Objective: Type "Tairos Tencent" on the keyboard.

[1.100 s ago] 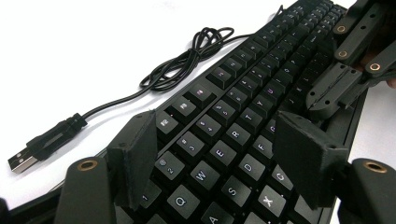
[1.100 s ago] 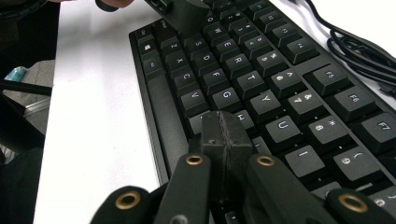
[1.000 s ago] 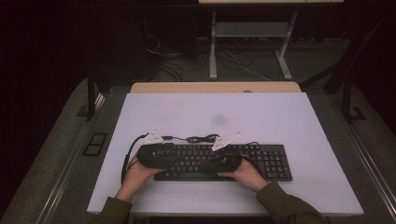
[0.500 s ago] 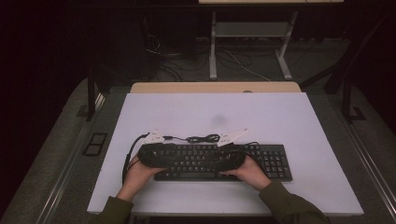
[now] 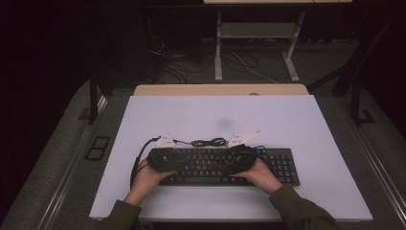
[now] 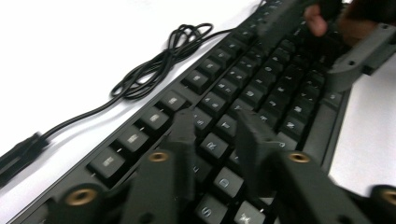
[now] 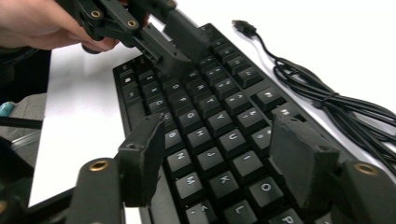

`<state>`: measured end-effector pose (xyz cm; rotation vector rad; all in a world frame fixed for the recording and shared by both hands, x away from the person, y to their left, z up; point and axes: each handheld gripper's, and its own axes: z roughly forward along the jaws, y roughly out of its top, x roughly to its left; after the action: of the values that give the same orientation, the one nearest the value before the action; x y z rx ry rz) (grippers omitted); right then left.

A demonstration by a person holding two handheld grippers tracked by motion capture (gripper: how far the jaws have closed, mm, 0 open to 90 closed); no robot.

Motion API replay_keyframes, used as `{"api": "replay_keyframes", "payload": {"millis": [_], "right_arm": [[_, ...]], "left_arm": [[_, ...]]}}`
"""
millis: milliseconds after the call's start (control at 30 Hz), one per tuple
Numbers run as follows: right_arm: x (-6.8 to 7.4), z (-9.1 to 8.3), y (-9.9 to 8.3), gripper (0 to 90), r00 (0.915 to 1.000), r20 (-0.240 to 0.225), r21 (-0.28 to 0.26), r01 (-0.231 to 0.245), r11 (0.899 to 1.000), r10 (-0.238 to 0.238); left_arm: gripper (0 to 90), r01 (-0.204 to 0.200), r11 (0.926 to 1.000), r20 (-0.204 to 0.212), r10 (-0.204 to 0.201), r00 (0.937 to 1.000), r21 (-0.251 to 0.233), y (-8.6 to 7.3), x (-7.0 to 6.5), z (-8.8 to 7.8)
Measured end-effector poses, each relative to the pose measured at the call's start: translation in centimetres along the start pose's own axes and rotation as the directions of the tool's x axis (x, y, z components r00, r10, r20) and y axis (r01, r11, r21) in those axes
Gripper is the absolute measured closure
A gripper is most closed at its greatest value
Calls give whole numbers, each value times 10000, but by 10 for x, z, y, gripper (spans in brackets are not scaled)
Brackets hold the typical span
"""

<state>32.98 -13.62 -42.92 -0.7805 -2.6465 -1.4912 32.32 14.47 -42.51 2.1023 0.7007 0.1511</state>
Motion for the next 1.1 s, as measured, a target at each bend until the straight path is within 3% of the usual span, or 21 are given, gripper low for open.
{"api": "replay_keyframes", "payload": {"millis": [200, 600, 1100], "right_arm": [[-4, -3, -1, 292, 9994, 314, -171, -114, 9998, 119], [-9, -10, 0, 272, 9981, 556, -439, -248, 9987, 272], [-10, -12, 0, 271, 9976, 623, -529, -260, 9983, 293]], "left_arm": [[891, -200, 9998, 175, 200, 9996, 0, 6, -4, 6], [891, -371, 9984, 281, 359, 9990, 434, 11, -5, 24], [891, -426, 9968, 286, 408, 9988, 677, 9, -4, 29]]}}
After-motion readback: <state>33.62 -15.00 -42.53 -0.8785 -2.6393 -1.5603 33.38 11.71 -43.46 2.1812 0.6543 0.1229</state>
